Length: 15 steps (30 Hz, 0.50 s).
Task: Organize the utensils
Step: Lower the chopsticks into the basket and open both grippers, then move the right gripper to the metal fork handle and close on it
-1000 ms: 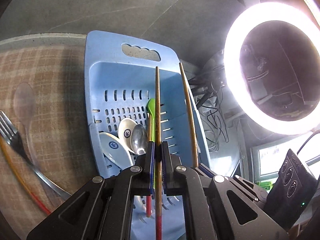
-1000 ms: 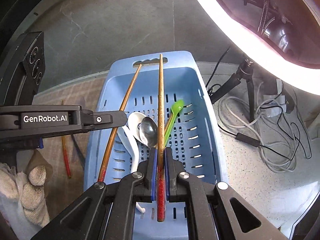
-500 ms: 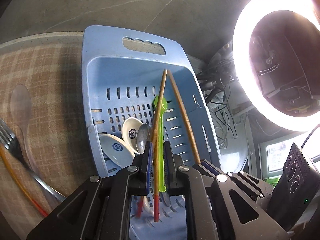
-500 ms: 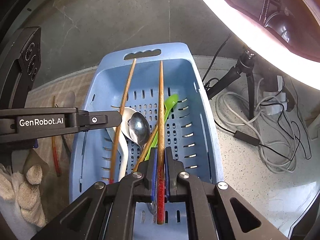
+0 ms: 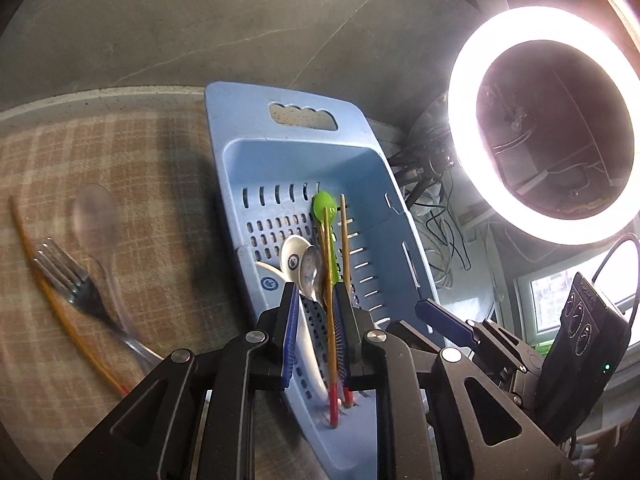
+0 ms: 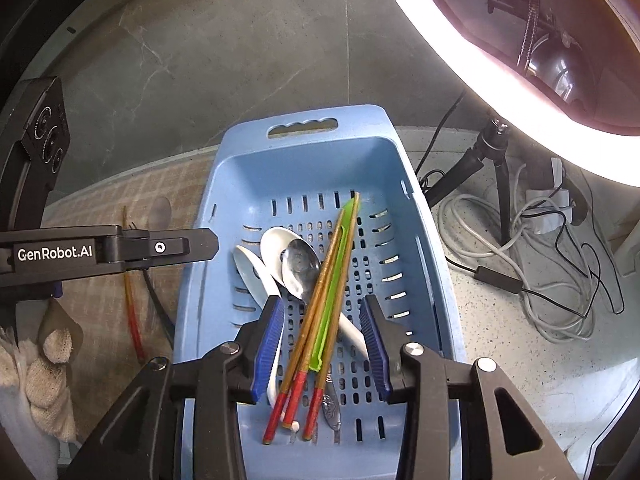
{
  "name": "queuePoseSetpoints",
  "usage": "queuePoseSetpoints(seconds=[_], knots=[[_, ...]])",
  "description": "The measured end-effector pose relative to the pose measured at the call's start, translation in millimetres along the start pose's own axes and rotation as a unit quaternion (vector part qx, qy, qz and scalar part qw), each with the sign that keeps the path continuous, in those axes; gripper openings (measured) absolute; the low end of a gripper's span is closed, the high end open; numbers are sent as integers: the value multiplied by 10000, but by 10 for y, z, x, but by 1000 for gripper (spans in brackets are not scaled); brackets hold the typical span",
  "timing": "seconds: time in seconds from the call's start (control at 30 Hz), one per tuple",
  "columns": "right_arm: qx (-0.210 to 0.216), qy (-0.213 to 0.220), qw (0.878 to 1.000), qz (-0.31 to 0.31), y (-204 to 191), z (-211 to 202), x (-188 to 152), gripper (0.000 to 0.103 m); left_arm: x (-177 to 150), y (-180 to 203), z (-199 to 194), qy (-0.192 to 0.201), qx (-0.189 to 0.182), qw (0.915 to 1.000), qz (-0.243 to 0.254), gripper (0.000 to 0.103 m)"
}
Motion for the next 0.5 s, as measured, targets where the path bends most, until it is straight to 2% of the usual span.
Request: queuePoseSetpoints(seconds=[0.13, 0.3, 0.5], knots=[[325, 172, 9993, -35, -199, -130, 11, 37, 14, -238, -326, 166, 113, 9998, 30, 15], [537, 195, 9983, -142, -489, -238, 9, 37, -43, -722, -743, 330, 381, 9987, -63, 15], [765, -93, 9959, -466, -979, -169, -88, 37, -215, -1266, -1056, 381, 584, 9969, -362, 15]])
Point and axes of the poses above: each gripper's, at about its wrist camera, not at the fingertips, and z roughly the way its jaws point, y to its right, x to its top, the point moved 10 cm from there along z, roughly the way its jaws point, and after that the axes turned 13 degrees about z, right-handed, at the moved point
